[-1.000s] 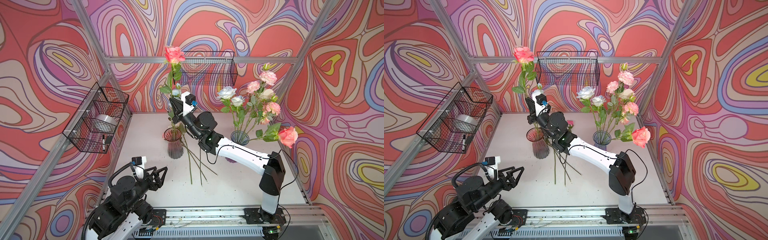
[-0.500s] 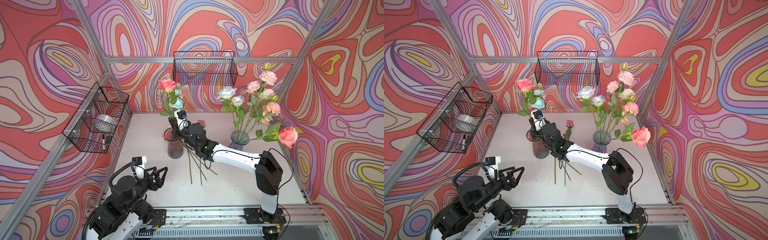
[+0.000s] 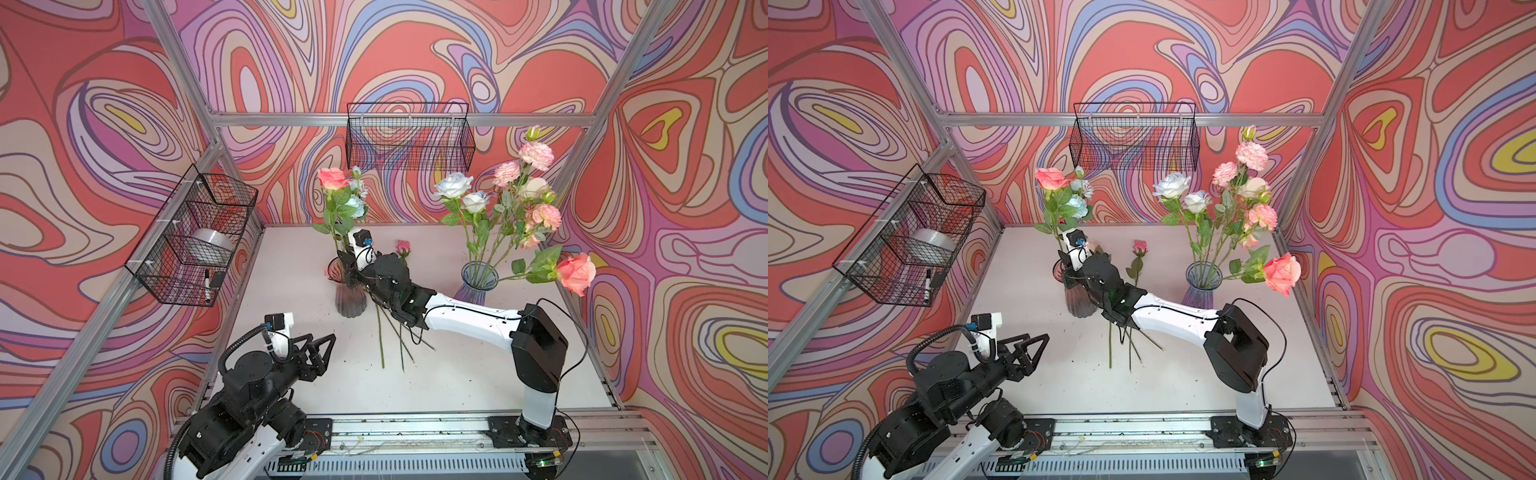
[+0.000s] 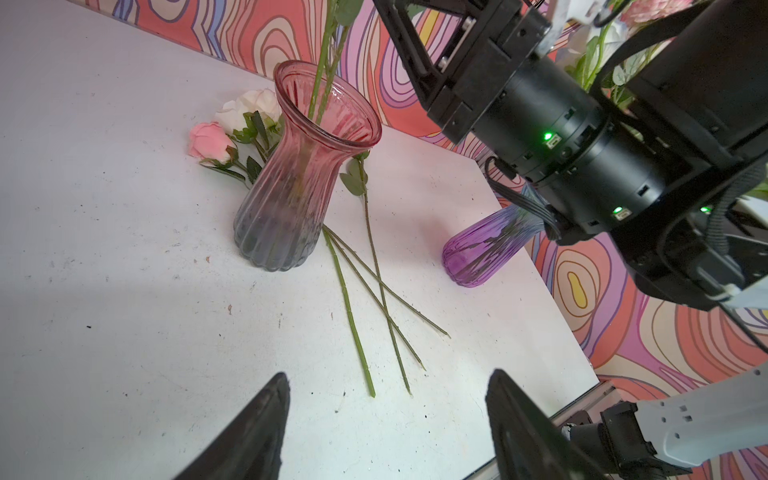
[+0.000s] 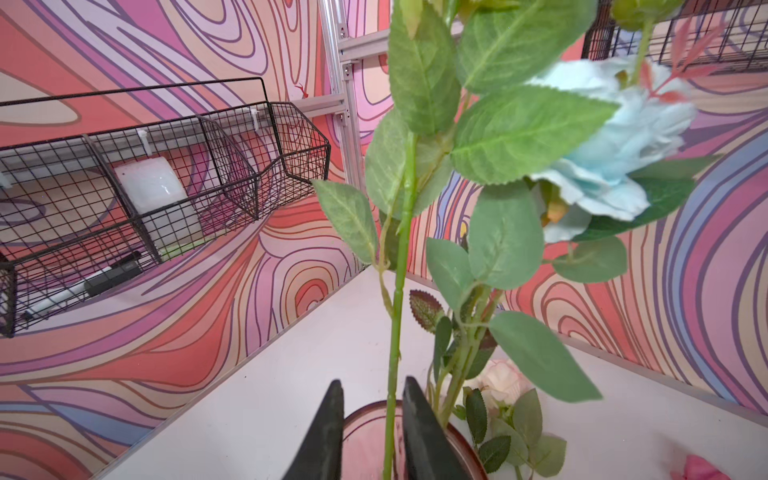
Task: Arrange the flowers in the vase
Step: 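Lower the rose stem into the pink vase and open the right gripper, then draw the right gripper back down to the remaining rose stems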
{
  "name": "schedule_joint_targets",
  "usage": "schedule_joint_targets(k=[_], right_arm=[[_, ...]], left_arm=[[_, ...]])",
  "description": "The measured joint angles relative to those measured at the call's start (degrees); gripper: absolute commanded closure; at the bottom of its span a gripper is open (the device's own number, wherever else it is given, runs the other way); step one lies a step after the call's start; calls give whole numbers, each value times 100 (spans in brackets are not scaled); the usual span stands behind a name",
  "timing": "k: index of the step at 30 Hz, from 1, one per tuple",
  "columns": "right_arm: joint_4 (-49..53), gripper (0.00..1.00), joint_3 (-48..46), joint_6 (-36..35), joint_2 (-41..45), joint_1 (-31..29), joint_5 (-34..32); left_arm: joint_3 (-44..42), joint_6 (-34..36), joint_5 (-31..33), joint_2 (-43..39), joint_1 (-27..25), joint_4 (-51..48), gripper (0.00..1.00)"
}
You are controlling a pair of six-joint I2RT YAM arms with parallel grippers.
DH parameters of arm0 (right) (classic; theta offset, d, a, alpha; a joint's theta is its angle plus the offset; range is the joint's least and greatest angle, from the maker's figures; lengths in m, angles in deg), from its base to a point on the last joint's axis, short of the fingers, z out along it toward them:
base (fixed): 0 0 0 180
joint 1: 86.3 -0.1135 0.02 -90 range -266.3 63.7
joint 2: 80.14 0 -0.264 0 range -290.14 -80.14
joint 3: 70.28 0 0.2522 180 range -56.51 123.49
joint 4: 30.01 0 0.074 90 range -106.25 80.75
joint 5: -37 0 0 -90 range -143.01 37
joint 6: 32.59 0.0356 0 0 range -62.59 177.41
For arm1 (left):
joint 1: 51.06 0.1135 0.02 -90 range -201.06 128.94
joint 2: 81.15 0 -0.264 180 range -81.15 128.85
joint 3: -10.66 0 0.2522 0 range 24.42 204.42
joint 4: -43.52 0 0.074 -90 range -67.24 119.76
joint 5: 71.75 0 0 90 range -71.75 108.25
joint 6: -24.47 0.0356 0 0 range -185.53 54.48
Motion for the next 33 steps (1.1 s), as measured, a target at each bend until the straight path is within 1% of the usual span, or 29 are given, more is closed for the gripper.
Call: schedule_joint_targets(k=[9, 13, 17, 22, 24, 27, 29, 31, 33], right_arm=[[57, 71, -472, 81, 955, -223, -140], [195, 71, -581, 223, 1329, -249, -422], [702, 70, -682, 501, 1537, -249, -935], [1543, 72, -1158, 949, 1676, -227, -1631], [1926, 74, -1344, 1154, 1668, -177, -1762], [2400, 74, -1648, 1534, 1661, 17, -1792], [2691, 74, -1722, 1803, 1574, 299, -1611], [2946, 73, -1626, 2017, 1349, 614, -1384], [3252, 73, -1322, 2201, 905, 942, -1154]], left_arm=[[0, 0, 7, 31, 0, -39, 25], [0, 0, 7, 52, 0, -39, 25], [0, -2, 24, 52, 0, -42, 24], [0, -2, 50, 42, 0, -42, 24], [0, -2, 57, 31, 0, -42, 23], [0, -2, 66, 31, 0, -42, 23], [0, -2, 66, 31, 0, -42, 23], [0, -2, 66, 31, 0, -42, 23], [0, -2, 63, 31, 0, -42, 23]])
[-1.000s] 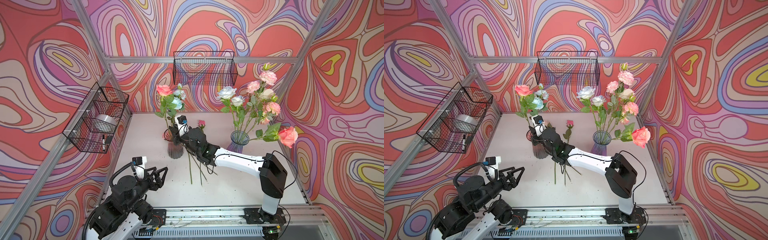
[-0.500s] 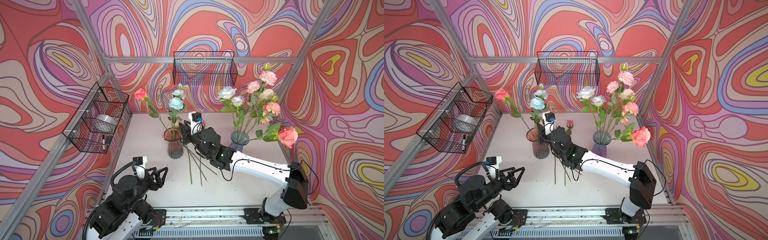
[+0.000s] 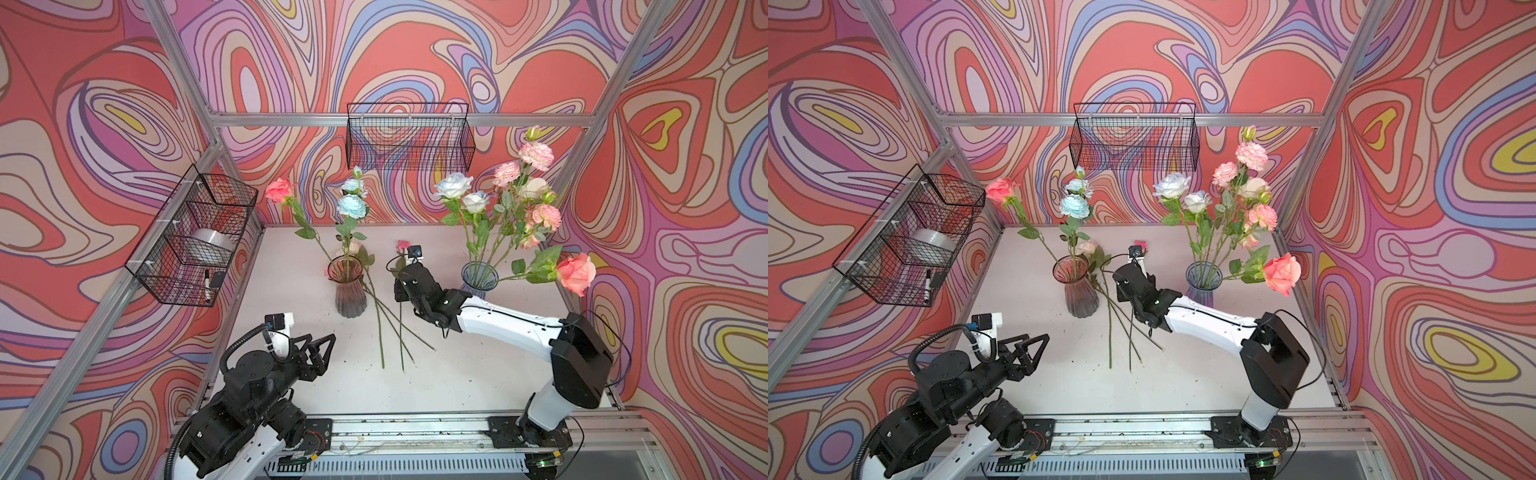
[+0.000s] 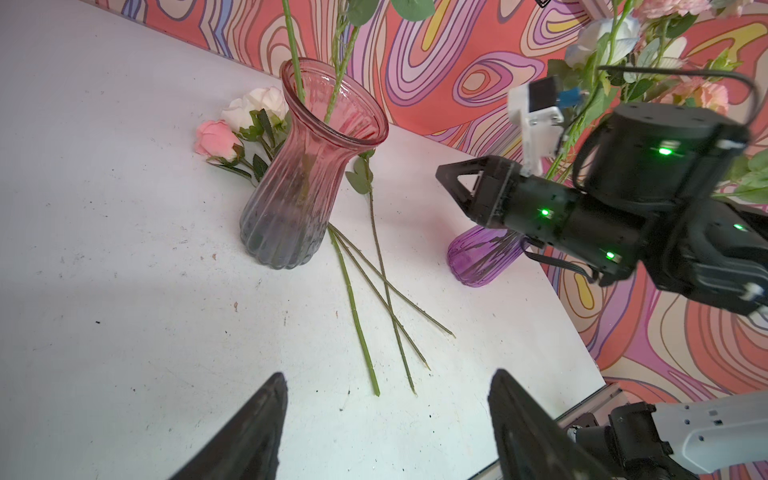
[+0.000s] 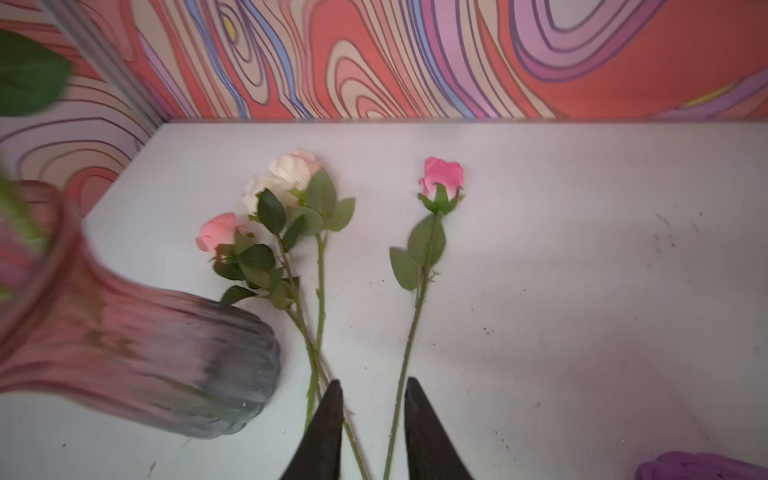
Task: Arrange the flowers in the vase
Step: 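Draw the right gripper back down to the remaining rose stems, then grip a pink rosebud stem with the right gripper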
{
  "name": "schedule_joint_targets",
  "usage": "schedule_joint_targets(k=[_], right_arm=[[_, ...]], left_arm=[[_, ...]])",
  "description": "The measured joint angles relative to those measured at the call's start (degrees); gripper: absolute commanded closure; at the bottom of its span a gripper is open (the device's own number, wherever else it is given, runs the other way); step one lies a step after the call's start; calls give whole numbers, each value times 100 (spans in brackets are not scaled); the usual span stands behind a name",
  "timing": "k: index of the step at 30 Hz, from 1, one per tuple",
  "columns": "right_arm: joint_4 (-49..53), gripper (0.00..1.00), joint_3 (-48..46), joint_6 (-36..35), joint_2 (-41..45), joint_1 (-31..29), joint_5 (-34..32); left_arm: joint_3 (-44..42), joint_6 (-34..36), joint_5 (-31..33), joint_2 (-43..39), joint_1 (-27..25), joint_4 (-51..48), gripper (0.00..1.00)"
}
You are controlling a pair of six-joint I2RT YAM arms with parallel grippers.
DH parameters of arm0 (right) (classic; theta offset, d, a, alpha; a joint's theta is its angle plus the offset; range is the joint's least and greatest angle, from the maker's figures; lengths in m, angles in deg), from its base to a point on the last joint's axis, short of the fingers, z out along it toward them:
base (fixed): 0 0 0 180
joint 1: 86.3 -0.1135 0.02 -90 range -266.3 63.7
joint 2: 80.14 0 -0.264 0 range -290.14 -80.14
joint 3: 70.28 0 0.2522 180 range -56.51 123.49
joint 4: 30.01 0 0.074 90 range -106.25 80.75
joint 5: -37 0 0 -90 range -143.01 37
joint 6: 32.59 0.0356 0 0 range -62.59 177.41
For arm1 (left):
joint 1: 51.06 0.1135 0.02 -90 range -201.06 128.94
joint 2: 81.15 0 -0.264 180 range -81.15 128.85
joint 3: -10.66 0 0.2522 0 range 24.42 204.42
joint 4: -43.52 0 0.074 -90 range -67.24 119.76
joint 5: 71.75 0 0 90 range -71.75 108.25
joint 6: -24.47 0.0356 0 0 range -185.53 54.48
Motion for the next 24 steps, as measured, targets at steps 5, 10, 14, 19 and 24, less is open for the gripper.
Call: schedule_joint_targets(k=[5, 10, 14, 19, 24], right_arm=[[636, 72, 1104, 289, -1519, 538, 426], [1333, 72, 2096, 365, -2651, 682, 588], [1622, 72, 2509, 435, -3058, 686, 660], [1775, 79, 2533, 560, -3117, 713, 737], [1676, 100, 2533, 651, -3121, 787, 916]], left_arm=[[-2, -2, 2, -13, 0, 0, 23], [-2, -2, 0, -111, 0, -2, 23], [-2, -2, 0, -140, 0, -2, 22], [-2, 0, -35, -140, 0, -2, 22], [-2, 2, -66, -142, 0, -2, 22]])
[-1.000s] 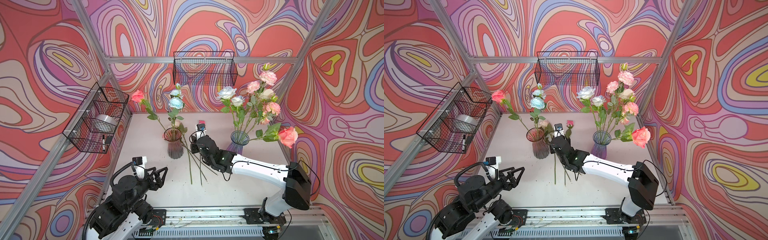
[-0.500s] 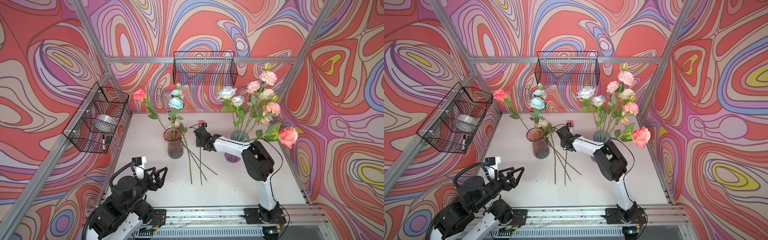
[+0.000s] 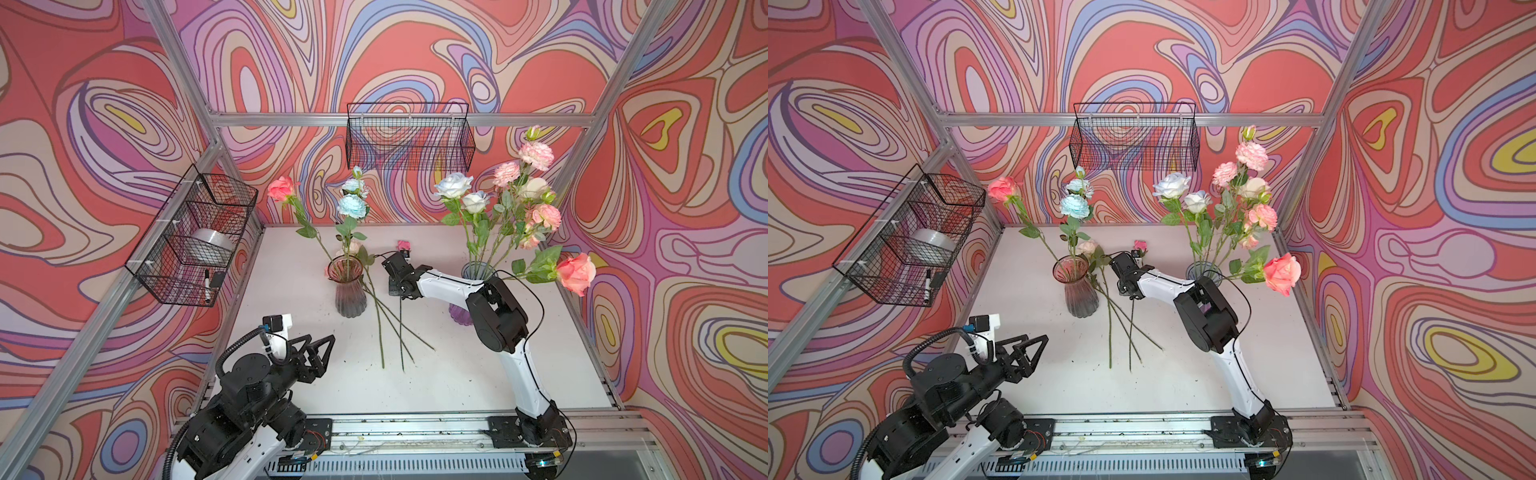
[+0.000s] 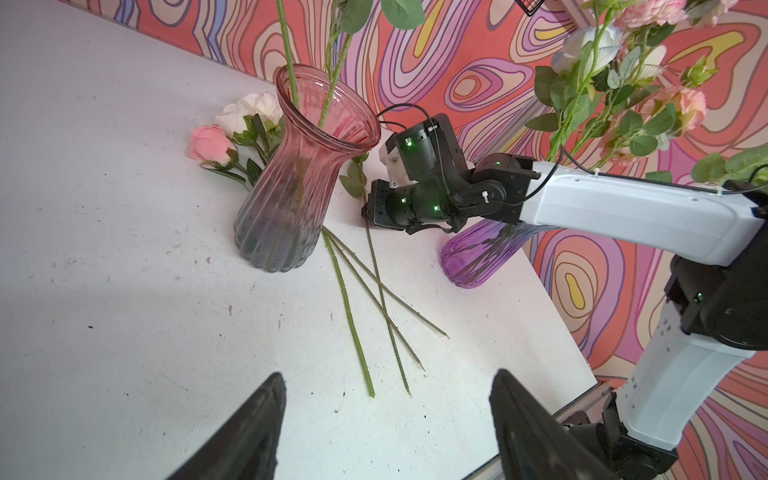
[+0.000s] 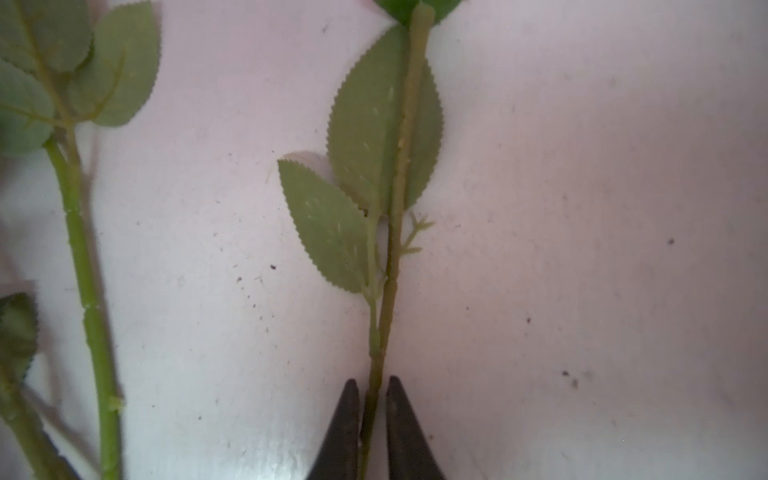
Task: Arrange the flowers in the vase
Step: 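Grip a pink rosebud stem with the right gripper, then lift the pink rosebud upright with the right gripper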
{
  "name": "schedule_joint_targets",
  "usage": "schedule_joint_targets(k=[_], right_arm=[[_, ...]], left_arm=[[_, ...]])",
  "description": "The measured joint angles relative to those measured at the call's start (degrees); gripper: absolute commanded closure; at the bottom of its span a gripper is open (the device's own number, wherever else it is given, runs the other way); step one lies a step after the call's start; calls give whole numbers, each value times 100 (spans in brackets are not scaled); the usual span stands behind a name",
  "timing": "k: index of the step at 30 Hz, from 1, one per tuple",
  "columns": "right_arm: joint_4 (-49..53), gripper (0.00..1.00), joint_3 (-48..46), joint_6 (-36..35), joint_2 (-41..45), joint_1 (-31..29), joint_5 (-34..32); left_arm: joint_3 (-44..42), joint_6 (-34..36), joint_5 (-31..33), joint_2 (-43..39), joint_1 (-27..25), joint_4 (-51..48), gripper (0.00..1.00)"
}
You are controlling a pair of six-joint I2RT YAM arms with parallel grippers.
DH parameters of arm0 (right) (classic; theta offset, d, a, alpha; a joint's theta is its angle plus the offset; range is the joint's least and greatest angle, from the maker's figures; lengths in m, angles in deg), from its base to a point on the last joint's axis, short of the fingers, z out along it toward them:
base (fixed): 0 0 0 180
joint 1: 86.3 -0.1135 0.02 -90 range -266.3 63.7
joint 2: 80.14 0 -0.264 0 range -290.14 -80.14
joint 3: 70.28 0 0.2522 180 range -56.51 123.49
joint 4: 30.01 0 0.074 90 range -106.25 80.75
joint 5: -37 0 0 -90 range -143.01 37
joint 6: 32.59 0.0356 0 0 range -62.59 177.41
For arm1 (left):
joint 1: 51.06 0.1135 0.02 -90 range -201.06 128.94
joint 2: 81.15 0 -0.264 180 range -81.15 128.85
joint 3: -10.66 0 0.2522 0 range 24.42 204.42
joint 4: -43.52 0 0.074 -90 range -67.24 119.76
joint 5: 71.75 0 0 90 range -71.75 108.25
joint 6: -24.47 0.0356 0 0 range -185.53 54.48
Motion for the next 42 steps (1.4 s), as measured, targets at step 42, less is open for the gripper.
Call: schedule_joint_targets(k=[42], right_arm=[[-3390, 100, -2855, -1200, 4232, -1373, -400]], left_arm=[[-7, -4, 133, -72, 0, -9, 1]])
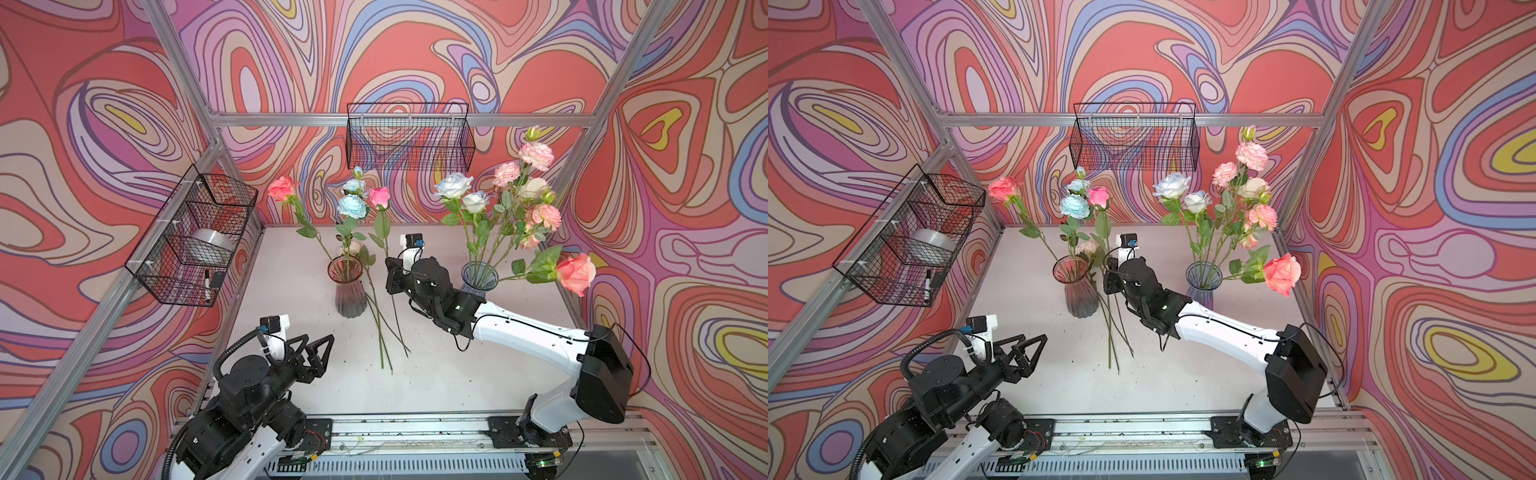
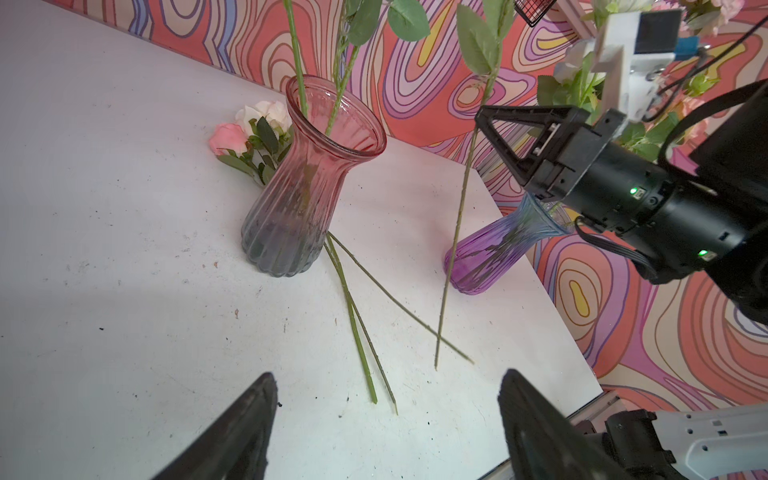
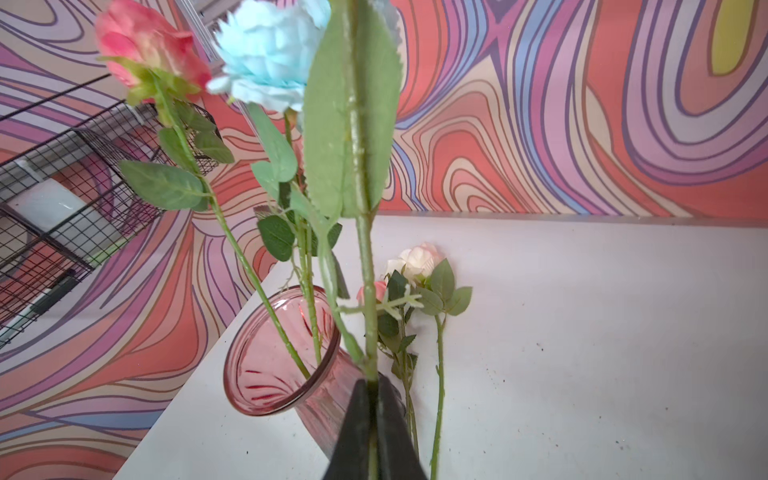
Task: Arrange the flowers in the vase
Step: 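Lift the pink rosebud upright with the right gripper, then carry the pink rosebud over the pink vase with the right gripper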
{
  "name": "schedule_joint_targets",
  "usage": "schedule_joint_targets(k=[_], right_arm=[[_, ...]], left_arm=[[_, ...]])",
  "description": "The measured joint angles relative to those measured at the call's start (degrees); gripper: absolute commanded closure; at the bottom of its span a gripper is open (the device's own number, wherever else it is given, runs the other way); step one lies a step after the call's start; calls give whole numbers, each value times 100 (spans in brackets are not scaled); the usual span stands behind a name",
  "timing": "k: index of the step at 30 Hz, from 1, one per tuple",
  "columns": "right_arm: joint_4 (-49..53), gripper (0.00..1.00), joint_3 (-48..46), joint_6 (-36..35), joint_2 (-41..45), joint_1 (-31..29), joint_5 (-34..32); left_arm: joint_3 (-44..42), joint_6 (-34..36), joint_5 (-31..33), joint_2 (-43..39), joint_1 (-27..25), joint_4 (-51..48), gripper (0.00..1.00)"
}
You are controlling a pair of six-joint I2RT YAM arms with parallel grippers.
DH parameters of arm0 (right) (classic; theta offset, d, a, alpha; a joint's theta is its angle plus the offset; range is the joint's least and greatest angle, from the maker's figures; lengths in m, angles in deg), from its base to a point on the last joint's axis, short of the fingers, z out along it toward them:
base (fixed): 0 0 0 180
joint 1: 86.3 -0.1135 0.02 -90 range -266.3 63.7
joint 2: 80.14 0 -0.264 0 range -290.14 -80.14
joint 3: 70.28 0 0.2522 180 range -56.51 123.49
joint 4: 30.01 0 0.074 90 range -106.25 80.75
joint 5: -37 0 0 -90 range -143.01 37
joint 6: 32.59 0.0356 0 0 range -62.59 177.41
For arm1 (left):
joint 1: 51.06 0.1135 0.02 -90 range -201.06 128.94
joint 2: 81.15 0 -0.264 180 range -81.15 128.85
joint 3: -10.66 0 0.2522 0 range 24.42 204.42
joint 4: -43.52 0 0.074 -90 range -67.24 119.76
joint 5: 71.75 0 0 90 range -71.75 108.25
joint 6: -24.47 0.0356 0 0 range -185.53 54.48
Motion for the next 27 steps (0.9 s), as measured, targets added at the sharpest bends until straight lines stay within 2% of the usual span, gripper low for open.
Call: schedule_joint_targets(k=[8, 16, 27], right_arm=[[-225, 100, -249, -643, 372, -149, -476], [-756, 100, -227, -1051, 393, -201, -358], [-1921, 100, 1237, -1473, -144, -369, 85]], left_arm=[[-2, -39, -11, 61, 0, -4, 0], [-2, -42, -17, 103, 0, -9, 0], [-2, -44, 109, -15, 0, -52, 0]])
